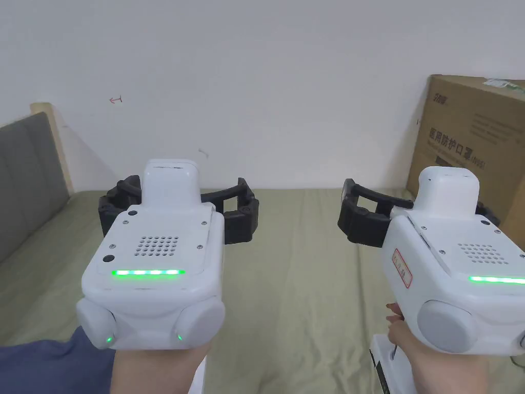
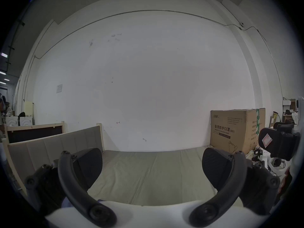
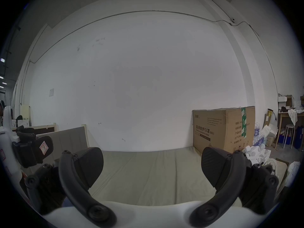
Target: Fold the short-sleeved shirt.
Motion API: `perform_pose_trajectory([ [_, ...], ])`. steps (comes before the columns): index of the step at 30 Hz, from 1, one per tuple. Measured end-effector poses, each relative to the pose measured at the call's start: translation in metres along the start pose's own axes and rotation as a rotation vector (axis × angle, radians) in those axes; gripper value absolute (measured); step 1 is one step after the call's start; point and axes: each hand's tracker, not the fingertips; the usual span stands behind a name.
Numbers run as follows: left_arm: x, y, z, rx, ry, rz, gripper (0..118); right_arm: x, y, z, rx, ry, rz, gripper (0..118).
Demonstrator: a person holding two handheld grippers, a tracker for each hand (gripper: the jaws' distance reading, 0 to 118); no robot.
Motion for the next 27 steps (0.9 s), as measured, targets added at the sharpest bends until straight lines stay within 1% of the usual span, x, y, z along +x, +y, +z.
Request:
perform_pose_trajectory([
  [12,0.0006,0.0001,0.0004,-0.006,-0.003,0.004,118,0.0016,-0.0002,0.0007,-0.005,-0.003,-0.012,118],
  [27,0.0006,0.0019,0.0011,-0.006,-0.003,0.007,118,0.0024,0.0018,0.0029,-0.002,-0.003,-0.003,118],
])
